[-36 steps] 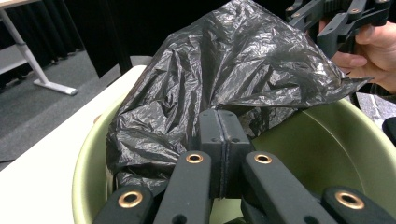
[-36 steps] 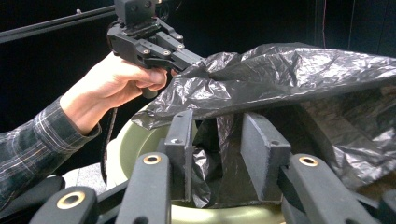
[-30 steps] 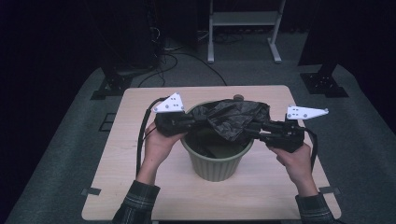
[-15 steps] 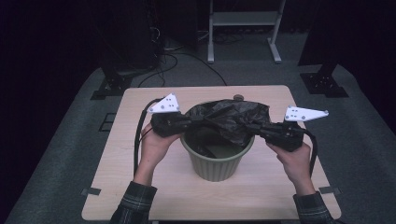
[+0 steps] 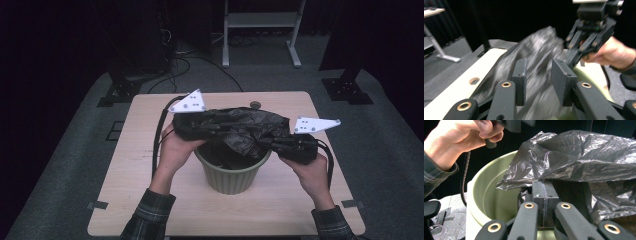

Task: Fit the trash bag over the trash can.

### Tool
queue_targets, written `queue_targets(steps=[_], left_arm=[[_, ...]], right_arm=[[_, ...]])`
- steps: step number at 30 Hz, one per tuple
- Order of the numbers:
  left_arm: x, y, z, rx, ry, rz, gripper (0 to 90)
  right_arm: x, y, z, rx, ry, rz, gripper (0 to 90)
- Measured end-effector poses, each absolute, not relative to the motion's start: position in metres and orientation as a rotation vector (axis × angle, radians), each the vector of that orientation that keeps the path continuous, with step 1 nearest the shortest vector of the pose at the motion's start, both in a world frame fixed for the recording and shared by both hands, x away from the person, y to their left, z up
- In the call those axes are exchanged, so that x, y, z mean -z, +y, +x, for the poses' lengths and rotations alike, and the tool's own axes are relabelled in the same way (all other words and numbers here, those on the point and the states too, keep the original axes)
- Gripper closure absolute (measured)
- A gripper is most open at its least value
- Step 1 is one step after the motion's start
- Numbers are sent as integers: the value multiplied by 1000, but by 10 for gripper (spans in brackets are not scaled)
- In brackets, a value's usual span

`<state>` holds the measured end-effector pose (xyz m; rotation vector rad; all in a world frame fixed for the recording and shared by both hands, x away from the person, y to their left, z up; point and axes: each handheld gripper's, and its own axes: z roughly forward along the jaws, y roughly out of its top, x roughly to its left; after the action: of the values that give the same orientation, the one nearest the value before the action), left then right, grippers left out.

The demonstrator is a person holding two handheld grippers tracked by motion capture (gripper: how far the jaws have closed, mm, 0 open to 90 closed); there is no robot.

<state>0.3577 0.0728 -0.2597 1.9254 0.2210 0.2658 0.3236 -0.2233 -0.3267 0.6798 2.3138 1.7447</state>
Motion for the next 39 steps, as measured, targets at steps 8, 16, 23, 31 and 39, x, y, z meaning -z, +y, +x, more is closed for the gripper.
queue_targets(steps=[8,16,23,31,39], left_arm=[[253,9,362,-223,132,1998,600],[258,-19,367,-228,127,2057,655],[261,-20,372,-230,128,2075,896],[252,5,374,-283,186,2025,898],[246,38,377,-342,245,2001,898]], right_arm=[[327,-225,324,-1754,2310,680,900],[327,-227,323,-1762,2306,677,900],[327,-228,322,-1773,2299,672,900],[329,-233,320,-1763,2298,680,900],[332,-244,317,-1761,2281,703,900]])
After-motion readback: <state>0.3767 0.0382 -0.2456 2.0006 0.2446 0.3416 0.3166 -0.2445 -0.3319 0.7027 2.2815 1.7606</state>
